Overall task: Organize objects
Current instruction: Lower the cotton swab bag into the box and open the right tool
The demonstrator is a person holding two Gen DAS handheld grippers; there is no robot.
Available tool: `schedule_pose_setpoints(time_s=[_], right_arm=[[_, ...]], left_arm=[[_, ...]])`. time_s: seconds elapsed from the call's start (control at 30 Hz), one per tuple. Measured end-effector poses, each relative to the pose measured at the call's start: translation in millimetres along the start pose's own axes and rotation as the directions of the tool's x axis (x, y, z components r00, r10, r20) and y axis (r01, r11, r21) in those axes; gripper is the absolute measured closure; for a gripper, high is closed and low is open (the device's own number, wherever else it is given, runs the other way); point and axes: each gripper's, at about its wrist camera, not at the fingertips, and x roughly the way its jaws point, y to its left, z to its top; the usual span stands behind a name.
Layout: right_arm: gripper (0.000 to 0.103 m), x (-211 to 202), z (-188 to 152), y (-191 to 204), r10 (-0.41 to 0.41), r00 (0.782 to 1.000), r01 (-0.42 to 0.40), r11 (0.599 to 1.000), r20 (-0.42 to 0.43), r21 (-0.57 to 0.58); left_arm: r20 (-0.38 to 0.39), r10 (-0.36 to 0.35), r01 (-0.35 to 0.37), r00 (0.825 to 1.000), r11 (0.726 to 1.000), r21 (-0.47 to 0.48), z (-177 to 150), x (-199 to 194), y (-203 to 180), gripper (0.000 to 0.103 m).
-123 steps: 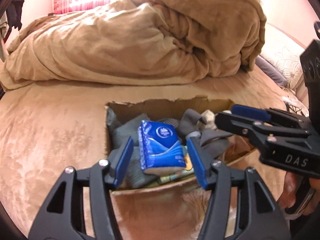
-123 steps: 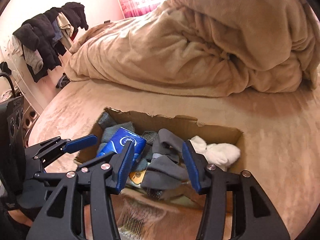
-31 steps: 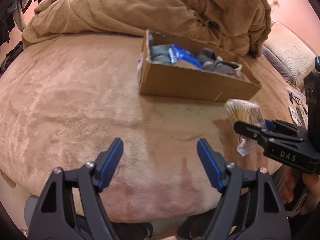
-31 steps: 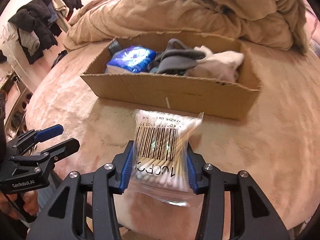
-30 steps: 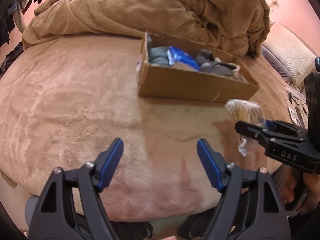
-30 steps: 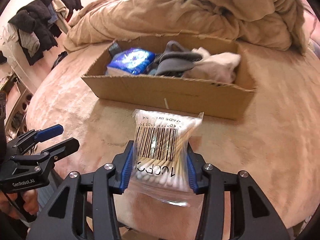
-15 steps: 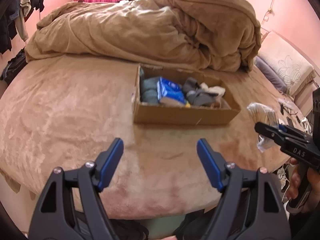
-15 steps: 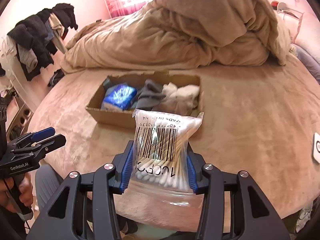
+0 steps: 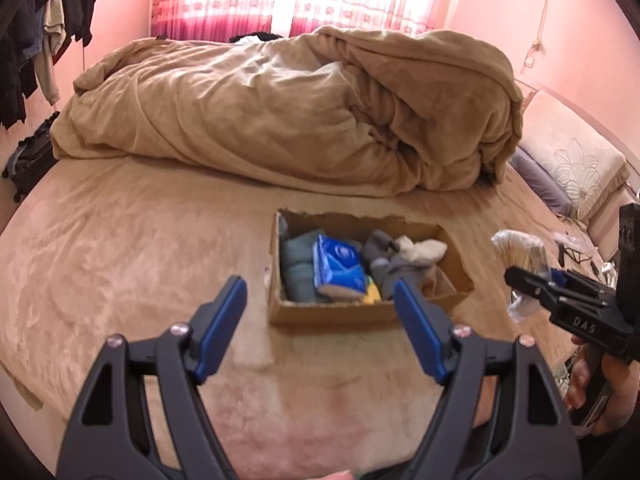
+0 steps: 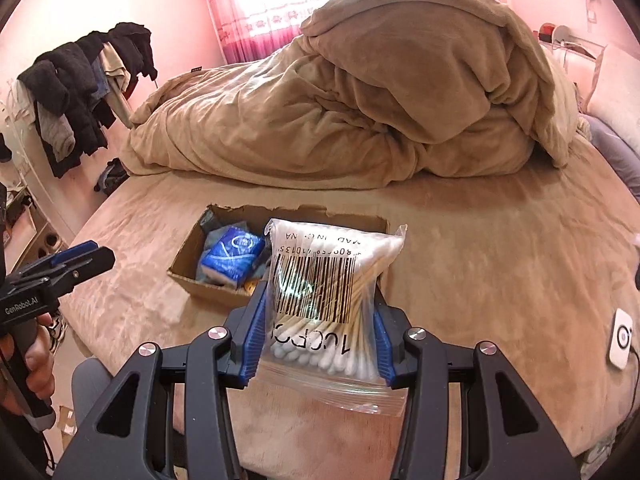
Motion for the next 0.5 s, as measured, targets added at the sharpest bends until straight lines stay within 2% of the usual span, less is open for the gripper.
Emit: schedule_pose_setpoints(time_s=[0.5], right_arm=[[0.055,73,27,-13,0.003,1.0,-0.002,1.0,-0.025,0.012]], left_arm=[[-0.034,-0.009,0.009,0.999,1.0,0.005,22,74,5,0.026]])
